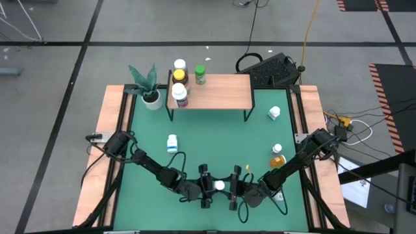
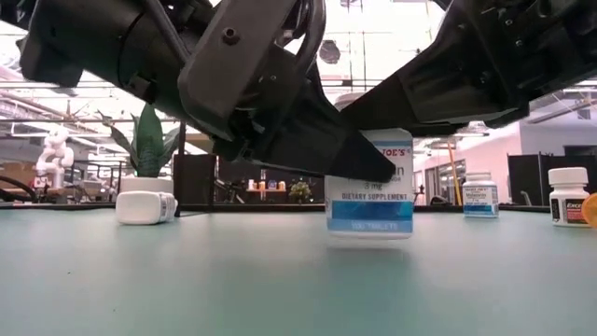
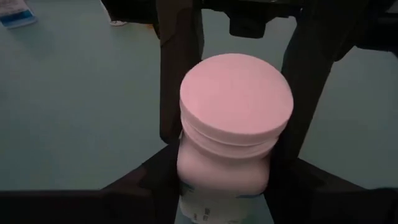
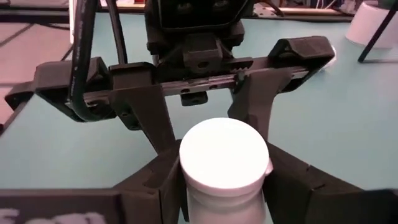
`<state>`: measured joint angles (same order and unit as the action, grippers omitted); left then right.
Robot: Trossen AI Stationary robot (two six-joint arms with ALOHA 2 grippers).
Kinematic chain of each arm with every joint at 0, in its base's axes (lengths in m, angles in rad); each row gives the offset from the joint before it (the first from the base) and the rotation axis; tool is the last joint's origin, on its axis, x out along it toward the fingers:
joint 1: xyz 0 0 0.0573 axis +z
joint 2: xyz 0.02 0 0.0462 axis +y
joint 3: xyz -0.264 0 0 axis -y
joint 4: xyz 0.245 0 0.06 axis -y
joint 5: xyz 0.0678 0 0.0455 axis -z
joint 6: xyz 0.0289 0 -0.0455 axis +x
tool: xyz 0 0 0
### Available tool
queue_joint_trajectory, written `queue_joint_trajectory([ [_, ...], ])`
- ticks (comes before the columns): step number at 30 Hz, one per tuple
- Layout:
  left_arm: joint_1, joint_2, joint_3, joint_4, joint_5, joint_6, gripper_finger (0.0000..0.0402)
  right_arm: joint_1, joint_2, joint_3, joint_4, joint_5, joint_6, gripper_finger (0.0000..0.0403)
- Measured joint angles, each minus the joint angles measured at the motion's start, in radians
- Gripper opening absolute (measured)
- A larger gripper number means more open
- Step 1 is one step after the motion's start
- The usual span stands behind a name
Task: Pick and place medicine bottles onto shelf by color
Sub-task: Put the bottom blue white pill bottle on the shelf
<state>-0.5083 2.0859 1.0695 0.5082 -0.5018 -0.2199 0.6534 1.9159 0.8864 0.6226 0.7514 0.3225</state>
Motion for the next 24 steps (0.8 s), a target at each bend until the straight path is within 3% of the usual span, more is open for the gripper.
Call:
queue_joint_trajectory([
  [5,-0.006,-0.114,0.001,-0.2,-0.001,0.003,0.0234,-0.068,-0.122,0.0,-0.082,-0.153,-0.1,0.0185],
  [10,-0.005,-0.255,0.001,-0.482,-0.075,-0.134,0.0295,-0.189,-0.282,0.001,-0.245,-0.307,-0.111,0.0178],
  [15,-0.002,-0.299,-0.005,-0.702,-0.184,-0.312,0.0341,-0.335,-0.407,0.001,-0.322,-0.388,-0.259,0.0177],
  [19,0.022,-0.284,-0.094,-0.601,-0.185,-0.332,0.035,-0.542,-0.502,0.028,-0.376,-0.539,-0.31,0.0179],
  [24,0.088,-0.281,-0.256,-0.339,-0.128,-0.313,0.0351,-0.778,-0.49,0.169,-0.52,-0.746,-0.379,0.0176],
])
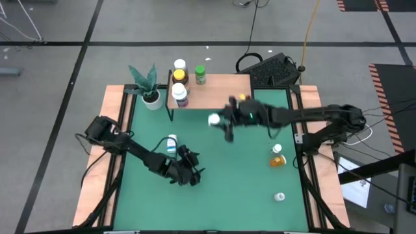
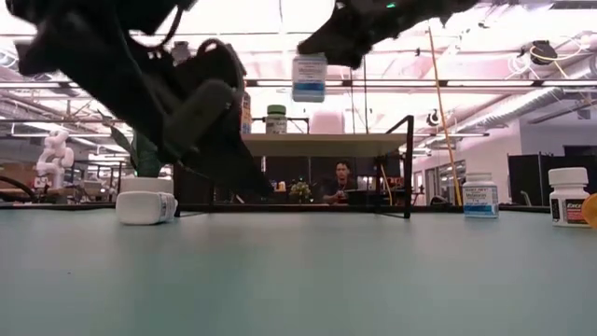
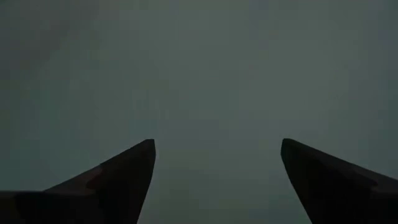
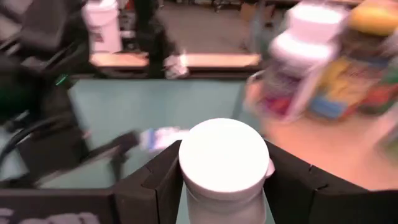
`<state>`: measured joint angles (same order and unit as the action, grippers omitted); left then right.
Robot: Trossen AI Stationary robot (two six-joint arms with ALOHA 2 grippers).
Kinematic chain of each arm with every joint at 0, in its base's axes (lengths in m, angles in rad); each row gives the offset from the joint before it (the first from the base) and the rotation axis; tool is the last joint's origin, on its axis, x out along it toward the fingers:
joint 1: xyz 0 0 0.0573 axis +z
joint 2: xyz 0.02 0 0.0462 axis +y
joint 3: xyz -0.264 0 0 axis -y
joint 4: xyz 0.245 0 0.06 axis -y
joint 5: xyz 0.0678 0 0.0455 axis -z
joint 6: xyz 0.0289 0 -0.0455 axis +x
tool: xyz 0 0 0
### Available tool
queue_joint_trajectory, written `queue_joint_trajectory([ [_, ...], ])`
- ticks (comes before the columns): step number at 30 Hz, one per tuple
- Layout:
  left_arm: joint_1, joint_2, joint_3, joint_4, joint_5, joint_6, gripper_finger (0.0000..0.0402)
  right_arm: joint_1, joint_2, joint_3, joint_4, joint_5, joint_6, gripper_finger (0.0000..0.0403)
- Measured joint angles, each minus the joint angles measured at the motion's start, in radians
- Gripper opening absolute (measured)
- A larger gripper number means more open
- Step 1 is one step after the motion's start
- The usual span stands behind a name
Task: Pick and place medicine bottles onto shelf by color
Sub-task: Put the bottom blue white pill bottle on the shelf
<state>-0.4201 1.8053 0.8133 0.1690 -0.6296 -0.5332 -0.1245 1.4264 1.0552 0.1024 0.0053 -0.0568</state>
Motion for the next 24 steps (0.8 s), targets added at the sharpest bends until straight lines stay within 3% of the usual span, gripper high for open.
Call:
queue_joint_trajectory([
  [5,0.048,0.0,-0.088,0.179,0.037,0.043,0.0351,-0.173,0.103,0.197,-0.105,-0.113,-0.109,0.0177],
  [10,0.095,0.0,-0.102,0.199,0.104,0.08,0.0351,-0.297,0.214,0.321,-0.108,-0.278,-0.128,0.0177],
  [24,0.118,0.0,-0.101,0.223,0.133,0.109,0.0351,-0.412,0.464,0.529,-0.09,-0.403,-0.147,0.0178],
])
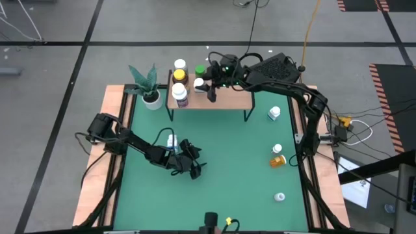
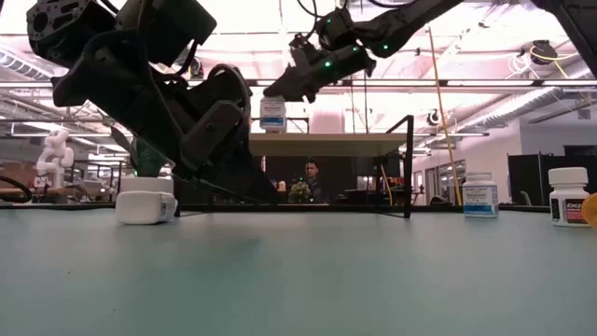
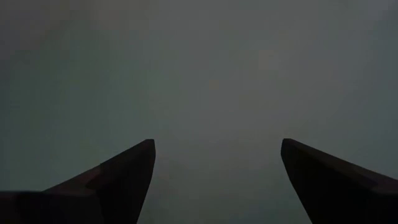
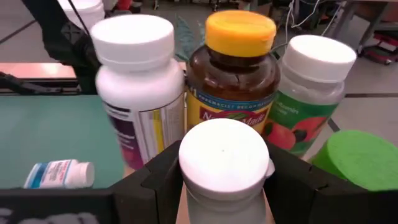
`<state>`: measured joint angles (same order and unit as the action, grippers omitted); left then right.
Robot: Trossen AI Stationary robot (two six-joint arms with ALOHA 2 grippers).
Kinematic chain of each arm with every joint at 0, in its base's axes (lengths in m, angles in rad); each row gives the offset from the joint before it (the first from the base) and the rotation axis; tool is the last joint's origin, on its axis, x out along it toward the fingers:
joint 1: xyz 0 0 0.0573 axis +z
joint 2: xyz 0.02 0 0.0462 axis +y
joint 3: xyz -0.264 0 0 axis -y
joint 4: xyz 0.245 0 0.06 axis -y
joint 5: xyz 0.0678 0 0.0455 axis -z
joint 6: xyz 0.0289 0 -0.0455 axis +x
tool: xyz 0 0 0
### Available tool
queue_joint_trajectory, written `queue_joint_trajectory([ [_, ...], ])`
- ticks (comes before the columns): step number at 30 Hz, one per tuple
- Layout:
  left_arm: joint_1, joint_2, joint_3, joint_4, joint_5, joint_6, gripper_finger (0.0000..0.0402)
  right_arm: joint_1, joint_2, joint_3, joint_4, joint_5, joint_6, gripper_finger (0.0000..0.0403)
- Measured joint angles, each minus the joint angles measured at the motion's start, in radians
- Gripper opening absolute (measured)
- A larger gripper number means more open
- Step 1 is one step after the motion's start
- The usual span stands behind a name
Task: Pick and place medicine bottles onto shelf by color
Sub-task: Put the bottom blue white pill bottle on the shelf
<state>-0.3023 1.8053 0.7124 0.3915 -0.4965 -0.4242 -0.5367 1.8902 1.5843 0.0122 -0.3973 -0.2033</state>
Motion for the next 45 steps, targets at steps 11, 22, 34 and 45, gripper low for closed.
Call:
queue_joint_trajectory([
  [11,-0.002,0.0,0.0,-0.002,0.001,-0.003,0.0351,-0.01,0.052,0.01,0.001,0.002,-0.022,0.0178],
  [22,-0.002,0.0,0.0,-0.002,0.001,-0.004,0.0351,-0.019,0.054,0.01,-0.009,0.007,-0.026,0.0232],
  [34,-0.002,0.0,0.0,0.004,0.001,-0.075,0.0351,-0.007,-0.03,0.008,-0.051,0.009,-0.021,0.0251],
  [45,-0.117,-0.183,0.002,-0.116,-0.046,-0.116,0.0351,0.258,-0.341,-0.275,-0.169,0.297,0.033,0.0251],
])
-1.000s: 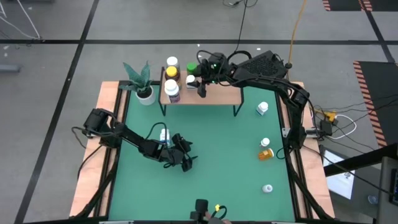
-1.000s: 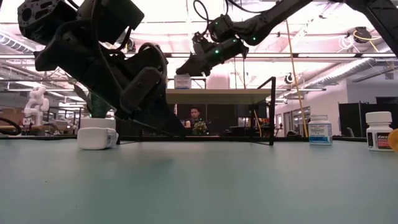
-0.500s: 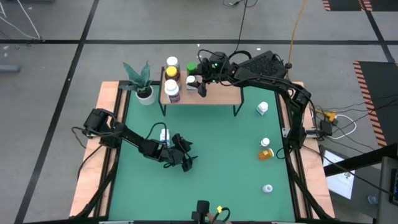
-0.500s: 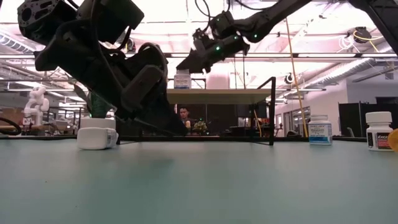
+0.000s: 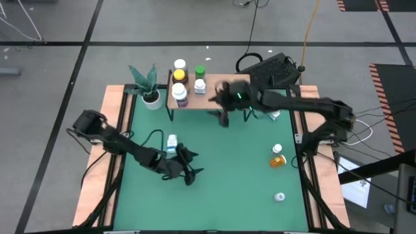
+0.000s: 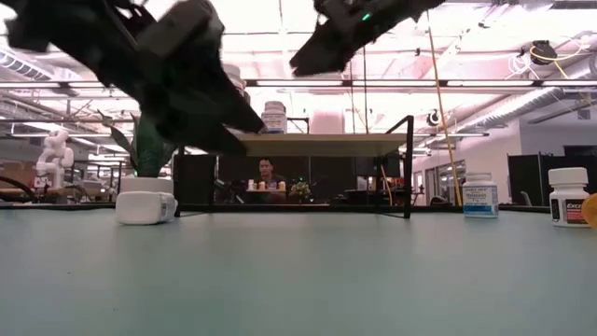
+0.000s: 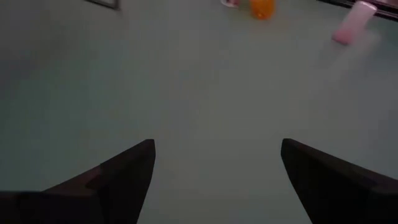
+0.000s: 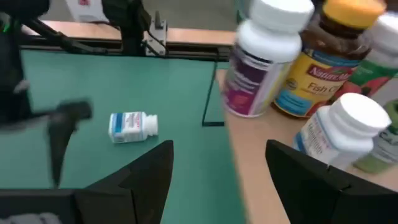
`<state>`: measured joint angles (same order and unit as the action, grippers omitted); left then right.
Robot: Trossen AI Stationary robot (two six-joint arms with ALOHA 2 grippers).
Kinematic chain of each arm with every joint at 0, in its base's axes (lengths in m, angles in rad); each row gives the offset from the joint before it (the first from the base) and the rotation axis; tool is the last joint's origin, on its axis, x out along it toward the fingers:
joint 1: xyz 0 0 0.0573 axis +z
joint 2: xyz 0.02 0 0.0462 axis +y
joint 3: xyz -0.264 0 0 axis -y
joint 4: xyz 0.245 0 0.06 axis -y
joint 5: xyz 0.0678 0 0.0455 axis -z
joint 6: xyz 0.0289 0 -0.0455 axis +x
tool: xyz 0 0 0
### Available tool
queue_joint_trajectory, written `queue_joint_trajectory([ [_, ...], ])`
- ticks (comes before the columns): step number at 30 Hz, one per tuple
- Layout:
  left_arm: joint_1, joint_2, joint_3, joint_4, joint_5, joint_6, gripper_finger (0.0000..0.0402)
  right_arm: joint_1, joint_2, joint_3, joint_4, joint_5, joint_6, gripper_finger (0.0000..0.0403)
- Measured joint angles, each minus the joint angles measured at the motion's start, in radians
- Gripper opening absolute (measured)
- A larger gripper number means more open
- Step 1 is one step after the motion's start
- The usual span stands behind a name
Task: Pick and place medicine bottles onto shelf by color
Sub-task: Put the bottom blue white pill bottle on the shelf
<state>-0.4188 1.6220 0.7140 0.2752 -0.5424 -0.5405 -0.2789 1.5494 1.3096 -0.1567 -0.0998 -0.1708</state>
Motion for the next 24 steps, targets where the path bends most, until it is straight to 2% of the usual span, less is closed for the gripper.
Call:
queue_joint_trajectory([
  [3,-0.036,-0.082,0.0,-0.145,-0.08,-0.111,0.0351,0.108,-0.117,-0.149,0.084,0.154,0.03,0.0251],
  [5,-0.055,-0.127,0.0,-0.285,-0.136,-0.232,0.0351,0.172,-0.183,-0.263,0.174,0.216,0.084,0.0251],
  [9,-0.061,-0.152,0.0,-0.527,-0.216,-0.519,0.0351,0.266,-0.286,-0.49,0.411,0.232,0.237,0.0251],
  [14,-0.028,-0.133,-0.001,-0.7,-0.192,-0.762,0.0351,0.351,-0.331,-0.718,0.717,0.235,0.414,0.0251],
  [17,-0.007,-0.135,-0.002,-0.773,-0.154,-0.84,0.0351,0.394,-0.343,-0.783,0.82,0.262,0.462,0.0251],
  [24,0.026,-0.134,-0.001,-0.865,-0.108,-0.906,0.0351,0.459,-0.353,-0.794,0.85,0.287,0.473,0.0251],
])
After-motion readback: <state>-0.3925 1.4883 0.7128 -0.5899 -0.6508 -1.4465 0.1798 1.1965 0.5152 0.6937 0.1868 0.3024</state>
